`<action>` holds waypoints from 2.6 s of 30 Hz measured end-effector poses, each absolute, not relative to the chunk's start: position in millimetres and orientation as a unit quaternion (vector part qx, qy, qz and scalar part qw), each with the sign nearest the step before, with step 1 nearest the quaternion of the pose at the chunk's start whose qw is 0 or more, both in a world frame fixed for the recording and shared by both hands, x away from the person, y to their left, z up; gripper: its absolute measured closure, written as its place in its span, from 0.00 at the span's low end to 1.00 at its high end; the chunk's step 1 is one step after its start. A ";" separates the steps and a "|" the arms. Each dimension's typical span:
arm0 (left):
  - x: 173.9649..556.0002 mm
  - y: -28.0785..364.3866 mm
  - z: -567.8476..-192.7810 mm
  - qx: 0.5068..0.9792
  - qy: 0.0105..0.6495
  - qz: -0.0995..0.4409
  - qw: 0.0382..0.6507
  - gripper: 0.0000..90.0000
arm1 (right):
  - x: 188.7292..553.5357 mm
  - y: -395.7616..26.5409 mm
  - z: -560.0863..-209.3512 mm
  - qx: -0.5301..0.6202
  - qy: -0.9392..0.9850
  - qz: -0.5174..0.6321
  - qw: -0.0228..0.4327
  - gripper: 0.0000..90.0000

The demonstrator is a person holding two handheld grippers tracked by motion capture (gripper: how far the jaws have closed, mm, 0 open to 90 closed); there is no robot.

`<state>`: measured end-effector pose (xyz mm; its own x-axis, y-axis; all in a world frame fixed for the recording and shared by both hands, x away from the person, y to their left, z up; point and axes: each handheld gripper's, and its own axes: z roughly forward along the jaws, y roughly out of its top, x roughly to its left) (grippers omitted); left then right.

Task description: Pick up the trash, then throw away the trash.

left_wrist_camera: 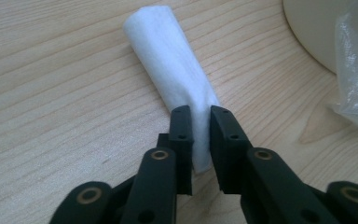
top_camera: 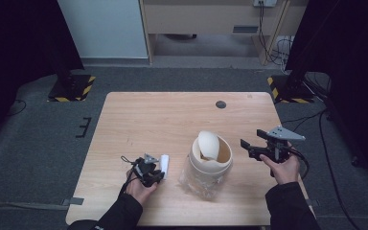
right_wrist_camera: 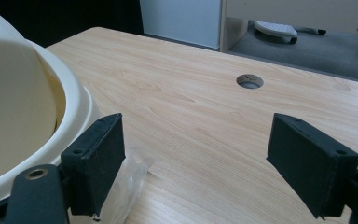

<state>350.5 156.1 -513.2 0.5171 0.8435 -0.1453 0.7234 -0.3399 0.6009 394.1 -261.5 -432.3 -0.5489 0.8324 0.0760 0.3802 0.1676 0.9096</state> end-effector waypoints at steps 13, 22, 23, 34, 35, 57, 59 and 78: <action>347.0 166.6 -482.3 0.788 0.453 0.173 0.379 0.94 | 393.7 -266.1 -430.3 0.417 0.727 0.494 0.231 0.21; 338.5 175.7 -460.1 0.758 0.424 0.227 0.441 0.94 | 393.8 -269.7 -428.3 0.422 0.721 0.498 0.233 0.21; 337.4 176.6 -458.1 0.754 0.421 0.231 0.448 0.94 | 393.9 -269.9 -428.1 0.423 0.719 0.499 0.232 0.21; 331.9 183.7 -440.2 0.718 0.405 0.238 0.513 0.94 | 392.5 -274.0 -422.4 0.423 0.709 0.511 0.239 0.23; 331.2 183.3 -438.1 0.715 0.403 0.242 0.518 0.94 | 392.2 -274.6 -421.2 0.423 0.707 0.514 0.238 0.23; 311.3 172.3 -395.2 0.689 0.332 0.285 0.577 0.94 | 389.9 -272.1 -385.0 0.393 0.684 0.564 0.244 0.24; 309.0 168.6 -392.0 0.691 0.322 0.286 0.581 0.94 | 389.6 -271.7 -379.6 0.388 0.685 0.565 0.247 0.24; 295.7 132.8 -359.6 0.693 0.251 0.297 0.608 0.94 | 378.4 -235.8 -341.5 0.331 0.679 0.616 0.223 0.27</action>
<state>295.7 132.8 -359.6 0.6980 0.7082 0.1062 -0.0131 -0.1357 0.9907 378.4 -235.8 -341.5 -0.6819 0.7239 0.1048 0.1748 0.0221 0.9844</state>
